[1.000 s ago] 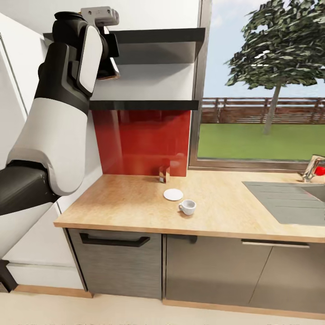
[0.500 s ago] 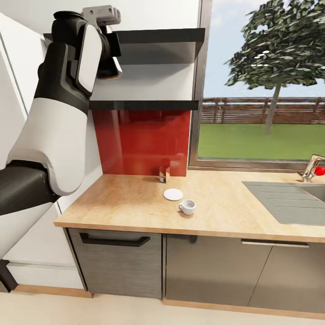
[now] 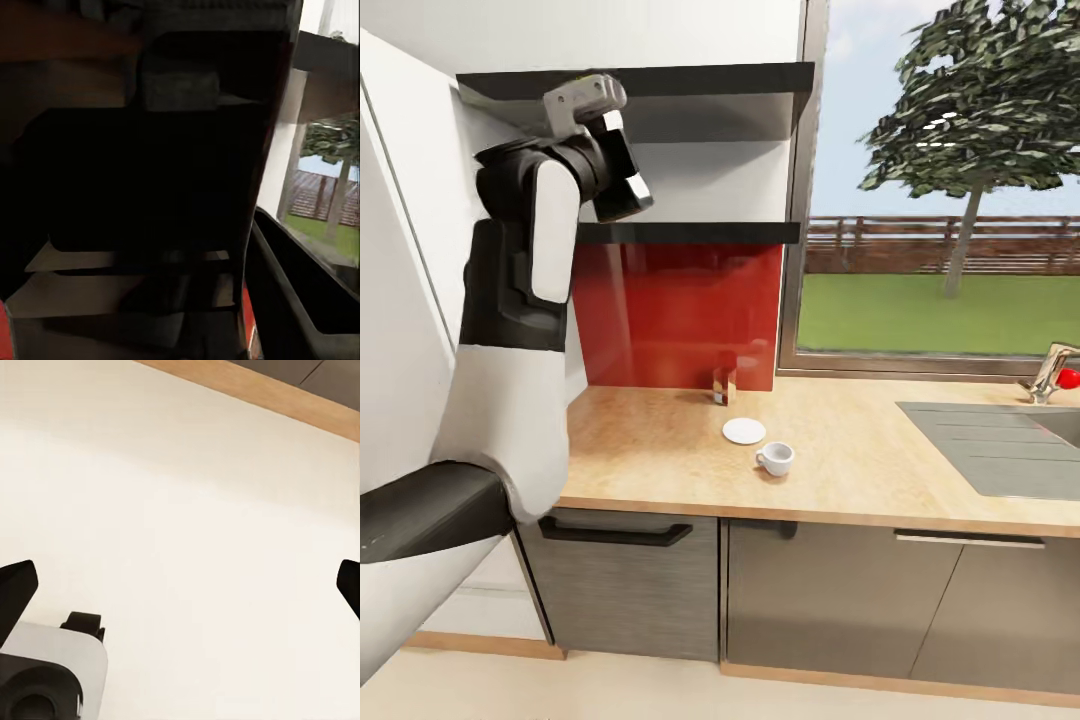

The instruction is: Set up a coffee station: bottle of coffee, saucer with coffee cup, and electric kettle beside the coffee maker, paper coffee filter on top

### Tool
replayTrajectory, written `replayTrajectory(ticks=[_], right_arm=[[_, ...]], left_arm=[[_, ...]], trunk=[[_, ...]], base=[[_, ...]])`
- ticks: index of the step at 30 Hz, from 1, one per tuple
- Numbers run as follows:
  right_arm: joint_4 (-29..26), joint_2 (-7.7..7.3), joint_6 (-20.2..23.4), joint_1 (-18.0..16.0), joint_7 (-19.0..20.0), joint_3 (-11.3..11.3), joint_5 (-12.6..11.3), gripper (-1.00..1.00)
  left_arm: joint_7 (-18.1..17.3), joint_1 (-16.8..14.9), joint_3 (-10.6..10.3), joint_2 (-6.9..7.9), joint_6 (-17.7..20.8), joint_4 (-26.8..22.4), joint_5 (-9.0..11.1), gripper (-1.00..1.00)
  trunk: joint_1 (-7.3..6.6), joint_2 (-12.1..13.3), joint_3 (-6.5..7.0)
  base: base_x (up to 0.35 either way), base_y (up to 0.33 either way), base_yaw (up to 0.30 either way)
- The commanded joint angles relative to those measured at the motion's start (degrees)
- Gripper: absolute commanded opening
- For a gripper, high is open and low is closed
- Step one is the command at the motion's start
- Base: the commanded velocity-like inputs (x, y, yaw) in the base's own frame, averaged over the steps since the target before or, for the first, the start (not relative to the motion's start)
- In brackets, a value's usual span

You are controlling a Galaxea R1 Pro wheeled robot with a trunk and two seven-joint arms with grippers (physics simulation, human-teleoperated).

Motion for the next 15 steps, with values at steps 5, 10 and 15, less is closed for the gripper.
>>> replayTrajectory(ticks=[5, 10, 15], right_arm=[[-0.11, -0.01, -0.04, 0.07, 0.00, 0.05, 0.35, 1.00], [-0.11, 0.00, -0.11, 0.17, -0.08, 0.05, 0.38, 1.00], [0.15, 0.00, -0.13, 0.30, -0.09, 0.13, 0.44, 1.00]], left_arm=[[0.75, 8.22, -7.83, 0.00, 0.23, -6.67, 0.02, -1.00], [1.03, 23.77, -11.06, 1.53, -0.78, -14.24, -0.06, -1.00], [0.82, 28.65, -11.20, 5.82, -5.30, -15.30, 0.02, -1.00]], trunk=[[0.01, -0.05, -0.05], [0.01, -0.05, -0.05], [0.01, -0.05, -0.05]], base=[[0.000, 0.000, 0.000], [0.000, 0.000, 0.000], [0.000, 0.000, 0.000]])
